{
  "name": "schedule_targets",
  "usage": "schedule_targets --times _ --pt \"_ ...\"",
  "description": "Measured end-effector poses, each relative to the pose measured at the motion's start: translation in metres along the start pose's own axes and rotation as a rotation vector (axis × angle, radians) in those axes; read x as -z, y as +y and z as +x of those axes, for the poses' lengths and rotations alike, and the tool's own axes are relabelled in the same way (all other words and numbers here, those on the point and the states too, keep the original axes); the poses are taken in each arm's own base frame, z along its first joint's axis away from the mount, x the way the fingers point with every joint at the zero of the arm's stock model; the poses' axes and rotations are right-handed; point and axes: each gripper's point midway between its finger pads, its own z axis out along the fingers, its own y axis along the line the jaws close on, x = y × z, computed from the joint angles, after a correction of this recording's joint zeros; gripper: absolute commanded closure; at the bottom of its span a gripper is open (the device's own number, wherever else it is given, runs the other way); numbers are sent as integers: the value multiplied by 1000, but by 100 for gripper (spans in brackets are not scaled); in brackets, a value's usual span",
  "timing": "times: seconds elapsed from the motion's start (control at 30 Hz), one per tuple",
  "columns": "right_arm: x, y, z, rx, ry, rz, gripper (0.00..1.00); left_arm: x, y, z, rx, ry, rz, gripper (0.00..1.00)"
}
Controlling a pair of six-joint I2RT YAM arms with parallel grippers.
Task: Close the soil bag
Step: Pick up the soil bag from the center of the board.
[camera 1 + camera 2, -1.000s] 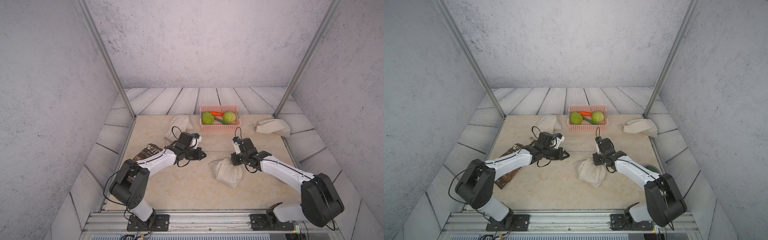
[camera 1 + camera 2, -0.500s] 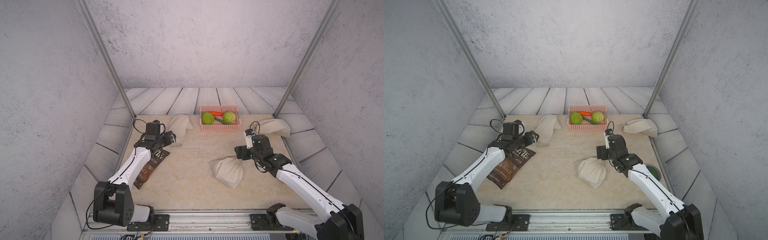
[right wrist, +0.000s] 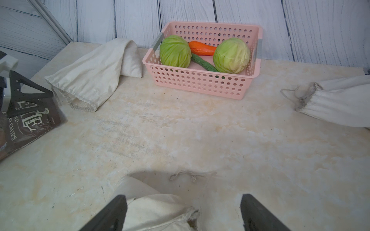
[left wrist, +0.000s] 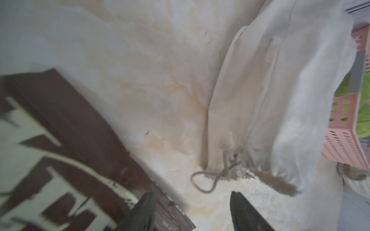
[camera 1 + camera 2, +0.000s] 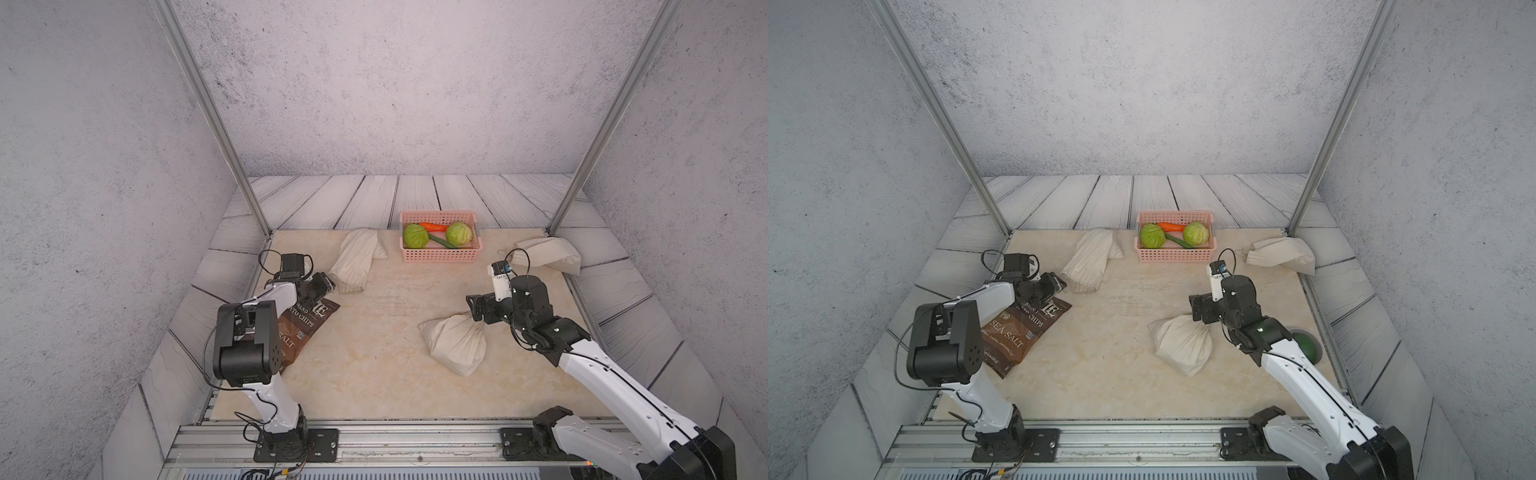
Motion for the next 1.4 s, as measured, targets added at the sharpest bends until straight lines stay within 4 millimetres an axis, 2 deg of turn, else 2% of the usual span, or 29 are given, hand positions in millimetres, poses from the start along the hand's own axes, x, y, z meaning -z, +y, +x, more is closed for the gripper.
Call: schedule_targets --times 0.13,0.2,0.3,0.37,0.5,0.6,0.73,0.8,0.9,1.0,1.1,1.27,1.4 --pt "0 0 -1 4 -8 -2 6 -11 -11 -6 -3 -1 74 50" --pt "0 1 -2 4 -9 -5 6 -18 -14 -8 -1 4 98 61" --pt "0 1 -2 5 -10 -6 6 -27 -16 -10 7 15 125 87" --pt "0 1 -2 6 -10 -6 6 -29 -17 -9 15 18 137 99" --pt "0 2 -2 8 -10 -9 6 -17 -23 -9 11 -13 157 100" --pt "-1 5 -1 22 -3 -31 6 11 -44 -15 -27 -64 180 100" --pt "-5 11 1 29 11 -62 6 56 -98 -22 -141 -137 253 100" --pt "-6 15 -1 31 6 -85 6 71 -130 -16 -207 -152 297 100" --pt "-8 22 -9 35 -7 -121 6 89 -175 7 -302 -137 369 100" --pt "-12 33 -23 48 -38 -160 5 102 -203 36 -373 -100 423 100" --pt "-15 50 -31 91 -61 -199 3 116 -212 53 -403 -82 444 100" --pt "-19 90 -40 225 -85 -279 1 145 -217 76 -443 -77 476 100" --pt "-20 120 -45 351 -111 -350 1 158 -220 101 -478 -39 511 100"
